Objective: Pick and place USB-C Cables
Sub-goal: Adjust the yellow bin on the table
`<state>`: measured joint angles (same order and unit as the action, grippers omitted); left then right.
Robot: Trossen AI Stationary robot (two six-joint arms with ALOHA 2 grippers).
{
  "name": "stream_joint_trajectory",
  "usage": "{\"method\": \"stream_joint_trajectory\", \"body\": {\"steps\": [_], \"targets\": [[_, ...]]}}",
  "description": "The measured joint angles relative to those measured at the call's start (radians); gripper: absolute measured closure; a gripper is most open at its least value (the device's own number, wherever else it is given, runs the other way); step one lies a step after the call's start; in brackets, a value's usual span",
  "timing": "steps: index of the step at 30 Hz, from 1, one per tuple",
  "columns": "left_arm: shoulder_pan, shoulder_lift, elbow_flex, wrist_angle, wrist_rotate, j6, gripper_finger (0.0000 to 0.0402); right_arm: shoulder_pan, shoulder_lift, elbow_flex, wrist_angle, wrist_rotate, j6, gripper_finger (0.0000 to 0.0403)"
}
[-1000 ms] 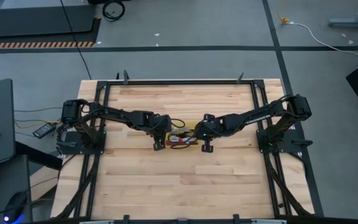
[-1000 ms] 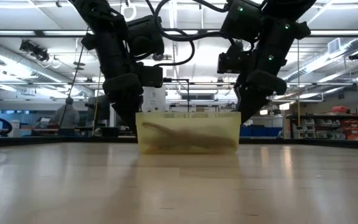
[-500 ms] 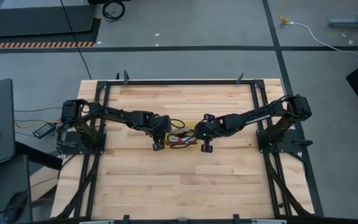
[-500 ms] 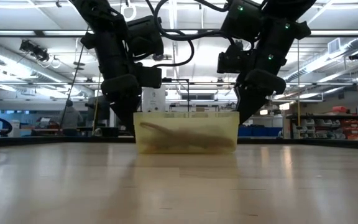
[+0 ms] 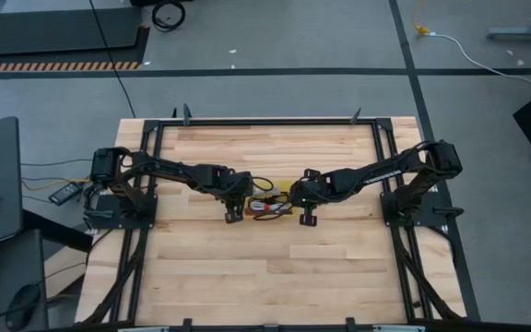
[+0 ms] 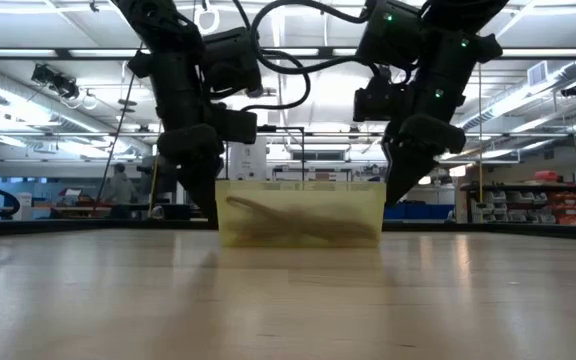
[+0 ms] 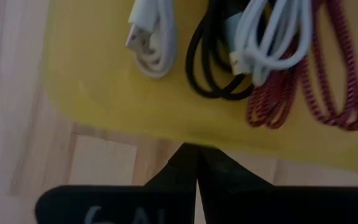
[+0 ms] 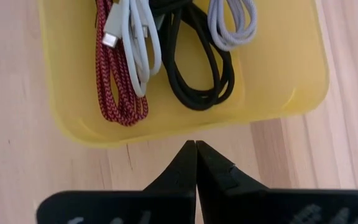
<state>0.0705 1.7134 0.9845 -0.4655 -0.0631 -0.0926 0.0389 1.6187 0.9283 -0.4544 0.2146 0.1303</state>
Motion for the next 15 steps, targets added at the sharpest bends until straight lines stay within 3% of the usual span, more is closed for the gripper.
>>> {"method": "stream_joint_trajectory", "body": {"steps": [15], "targets": [[0.004,0.0,-0.001,0.038,-0.03,0.002,0.0392,0.028,0.0,0.0,0.003,0.0,0.009,0.0398]]}}
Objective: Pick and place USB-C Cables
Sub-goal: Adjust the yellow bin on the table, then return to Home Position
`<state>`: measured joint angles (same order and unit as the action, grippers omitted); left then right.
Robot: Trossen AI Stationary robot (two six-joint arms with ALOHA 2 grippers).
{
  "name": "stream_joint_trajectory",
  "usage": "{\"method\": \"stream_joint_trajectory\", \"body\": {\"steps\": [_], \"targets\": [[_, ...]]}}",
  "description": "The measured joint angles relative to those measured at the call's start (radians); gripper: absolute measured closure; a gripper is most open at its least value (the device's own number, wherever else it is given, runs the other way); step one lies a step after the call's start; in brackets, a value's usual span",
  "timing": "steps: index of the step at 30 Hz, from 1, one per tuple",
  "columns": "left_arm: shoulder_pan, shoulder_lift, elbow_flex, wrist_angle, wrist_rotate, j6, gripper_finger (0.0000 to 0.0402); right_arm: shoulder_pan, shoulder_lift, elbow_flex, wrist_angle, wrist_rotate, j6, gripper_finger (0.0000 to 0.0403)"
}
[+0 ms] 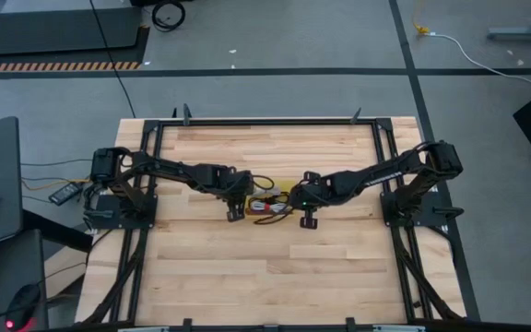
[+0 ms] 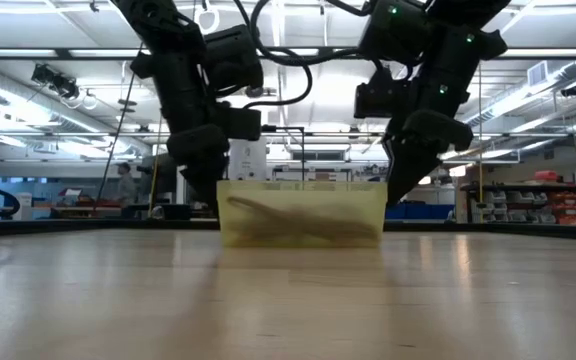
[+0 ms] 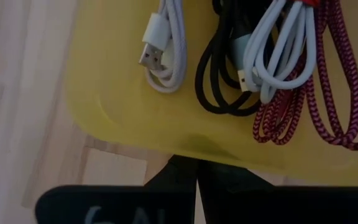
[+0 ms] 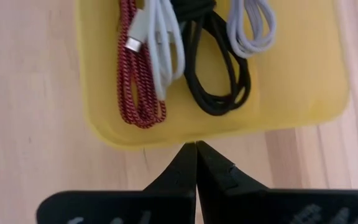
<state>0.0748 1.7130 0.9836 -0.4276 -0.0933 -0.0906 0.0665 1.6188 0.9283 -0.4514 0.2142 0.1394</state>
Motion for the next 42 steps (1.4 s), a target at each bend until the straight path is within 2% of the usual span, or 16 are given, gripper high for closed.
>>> {"method": "stream_joint_trajectory", "body": {"steps": [11,20,24,30,34,38,42], "targets": [[0.001,0.0,0.0,0.0,0.0,0.0,0.0392,0.012,0.0,0.0,0.002,0.0,0.0,0.0398],[0.001,-0.003,-0.001,-0.148,-0.026,0.0,0.0392,0.012,0.0,-0.001,-0.126,0.045,0.033,0.0398],[0.001,-0.043,-0.001,-0.19,-0.033,-0.003,0.0392,0.014,-0.015,-0.001,-0.144,0.057,0.051,0.0398],[0.001,-0.204,-0.002,-0.264,-0.068,-0.04,0.0392,0.023,-0.112,-0.001,-0.199,0.095,0.083,0.0398],[-0.013,-0.35,-0.021,-0.236,-0.07,-0.07,0.0392,0.042,-0.224,-0.001,-0.235,0.126,0.122,0.0398],[-0.064,-0.521,-0.1,-0.094,-0.07,-0.086,0.0392,0.082,-0.356,-0.001,-0.234,0.144,0.169,0.0398],[-0.124,-0.707,-0.239,0.145,-0.07,-0.108,0.0392,0.145,-0.471,-0.001,-0.209,0.186,0.208,0.0398]]}}
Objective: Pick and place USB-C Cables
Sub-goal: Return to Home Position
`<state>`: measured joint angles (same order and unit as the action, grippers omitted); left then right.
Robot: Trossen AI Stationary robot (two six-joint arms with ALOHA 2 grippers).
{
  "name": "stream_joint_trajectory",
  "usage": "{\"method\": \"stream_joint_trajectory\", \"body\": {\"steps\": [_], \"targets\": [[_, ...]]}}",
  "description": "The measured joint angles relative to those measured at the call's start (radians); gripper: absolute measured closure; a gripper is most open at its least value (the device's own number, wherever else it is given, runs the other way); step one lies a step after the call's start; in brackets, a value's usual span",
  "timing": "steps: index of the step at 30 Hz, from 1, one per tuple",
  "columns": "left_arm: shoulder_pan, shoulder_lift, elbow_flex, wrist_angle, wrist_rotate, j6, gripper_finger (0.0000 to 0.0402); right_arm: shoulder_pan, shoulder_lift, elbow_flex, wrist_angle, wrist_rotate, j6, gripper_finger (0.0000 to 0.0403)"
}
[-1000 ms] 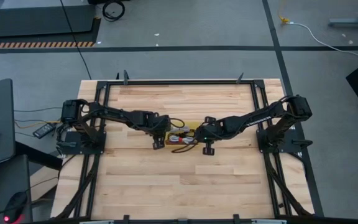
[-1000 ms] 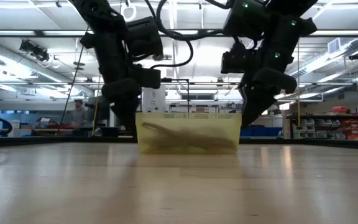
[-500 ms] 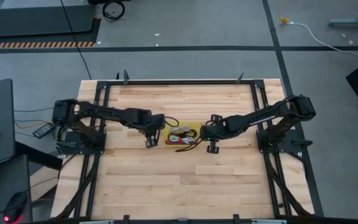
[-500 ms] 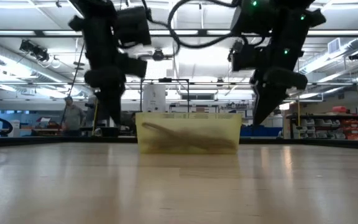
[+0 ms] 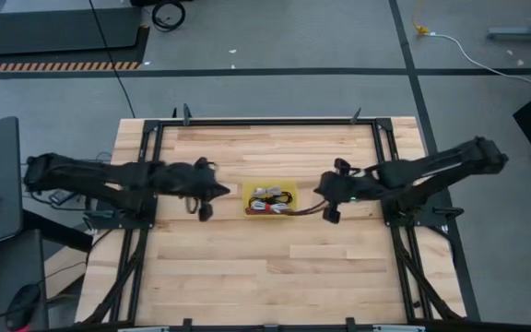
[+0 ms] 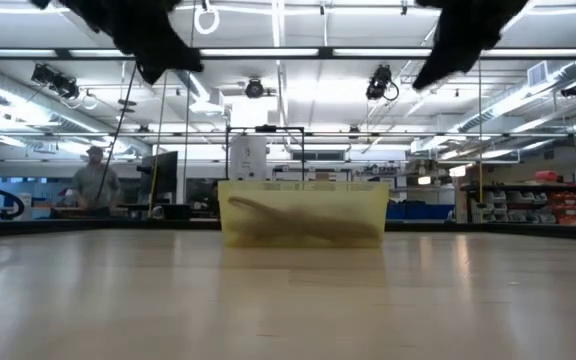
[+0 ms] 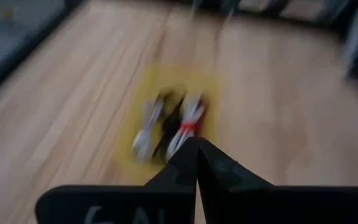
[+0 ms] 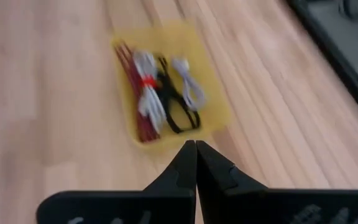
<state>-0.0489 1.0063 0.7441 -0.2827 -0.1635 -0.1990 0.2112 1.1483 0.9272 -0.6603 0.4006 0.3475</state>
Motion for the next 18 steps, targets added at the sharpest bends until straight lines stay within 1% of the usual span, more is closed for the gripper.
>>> {"method": "stream_joint_trajectory", "body": {"steps": [2,4,9,10,12,18], "targets": [[-0.027,-0.085,-0.078,0.116,0.0,-0.001,0.0392,0.038,-0.041,-0.002,0.04,0.021,0.007,0.0398],[-0.052,-0.157,-0.15,0.238,-0.001,-0.004,0.0392,0.072,-0.08,-0.026,0.124,0.028,0.002,0.0398],[-0.099,-0.286,-0.299,0.467,-0.004,-0.005,0.0392,0.14,-0.156,-0.156,0.407,0.026,-0.045,0.0398],[-0.106,-0.308,-0.322,0.476,-0.012,-0.003,0.0392,0.15,-0.17,-0.187,0.456,0.025,-0.051,0.0398],[-0.12,-0.343,-0.353,0.488,-0.031,-0.002,0.0392,0.165,-0.207,-0.248,0.494,0.025,-0.046,0.0398],[-0.143,-0.474,-0.441,0.465,-0.047,-0.003,0.0392,0.189,-0.352,-0.391,0.511,0.029,0.022,0.0398]]}}
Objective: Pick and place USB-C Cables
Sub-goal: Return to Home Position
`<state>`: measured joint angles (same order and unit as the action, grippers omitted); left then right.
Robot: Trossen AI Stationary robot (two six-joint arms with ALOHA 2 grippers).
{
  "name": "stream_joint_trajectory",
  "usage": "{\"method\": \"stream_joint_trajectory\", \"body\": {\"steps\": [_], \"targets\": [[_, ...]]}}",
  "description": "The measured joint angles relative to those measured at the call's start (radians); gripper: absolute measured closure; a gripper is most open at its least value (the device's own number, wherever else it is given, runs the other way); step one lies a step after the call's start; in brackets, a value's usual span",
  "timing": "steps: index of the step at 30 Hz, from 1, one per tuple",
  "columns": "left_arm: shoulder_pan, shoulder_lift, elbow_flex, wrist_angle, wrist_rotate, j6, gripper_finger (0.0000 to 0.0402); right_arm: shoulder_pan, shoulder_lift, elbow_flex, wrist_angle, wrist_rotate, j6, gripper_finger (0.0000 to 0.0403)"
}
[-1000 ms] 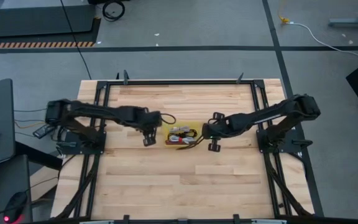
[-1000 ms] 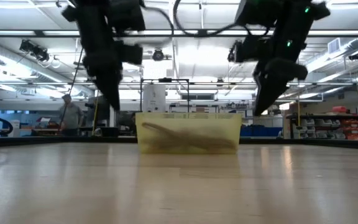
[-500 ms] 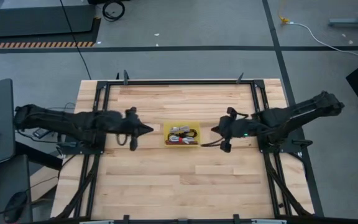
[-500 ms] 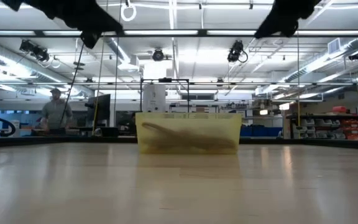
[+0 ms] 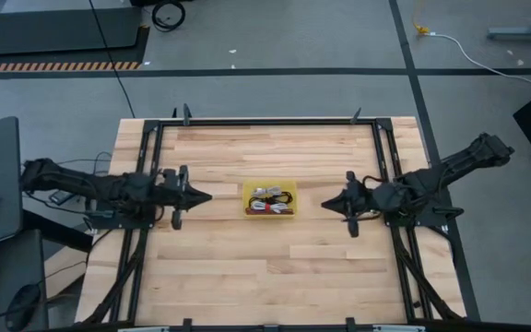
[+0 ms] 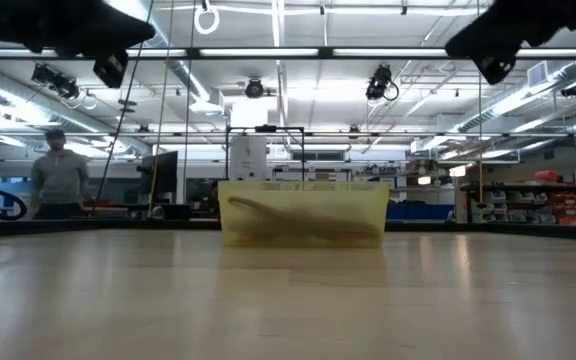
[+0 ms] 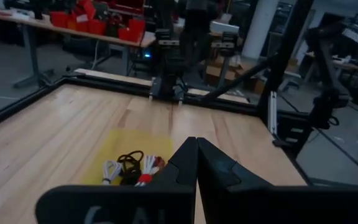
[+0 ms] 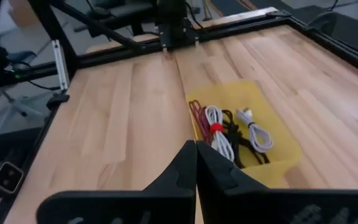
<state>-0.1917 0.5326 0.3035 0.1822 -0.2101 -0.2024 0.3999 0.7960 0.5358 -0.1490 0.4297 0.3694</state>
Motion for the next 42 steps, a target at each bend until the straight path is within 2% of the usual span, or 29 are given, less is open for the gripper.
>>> {"method": "stream_joint_trajectory", "body": {"steps": [9,17,21,24,26,32,36,42], "targets": [[-0.004,-0.177,-0.125,-0.002,-0.033,-0.016,0.0392,0.004,-0.292,-0.192,0.084,0.036,-0.087,0.0398],[0.042,-0.258,-0.164,-0.021,-0.045,0.013,0.0392,-0.077,-0.496,-0.313,0.113,-0.059,-0.134,0.04],[0.081,-0.269,-0.164,-0.022,0.034,0.031,0.0392,-0.139,-0.56,-0.357,0.116,-0.127,-0.133,0.0401],[0.106,-0.267,-0.164,-0.024,0.117,0.029,0.0392,-0.182,-0.588,-0.394,0.138,-0.177,-0.13,0.0401],[0.116,-0.266,-0.164,-0.025,0.135,0.019,0.0392,-0.204,-0.599,-0.413,0.155,-0.196,-0.13,0.0401],[0.122,-0.266,-0.163,-0.055,0.133,0.0,0.0392,-0.226,-0.608,-0.46,0.188,-0.223,-0.134,0.0401],[0.121,-0.267,-0.164,-0.072,0.079,-0.004,0.0392,-0.226,-0.608,-0.493,0.197,-0.223,-0.133,0.0401],[0.121,-0.315,-0.166,-0.099,0.076,0.012,0.0392,-0.226,-0.607,-0.529,0.245,-0.224,-0.135,0.0401]]}}
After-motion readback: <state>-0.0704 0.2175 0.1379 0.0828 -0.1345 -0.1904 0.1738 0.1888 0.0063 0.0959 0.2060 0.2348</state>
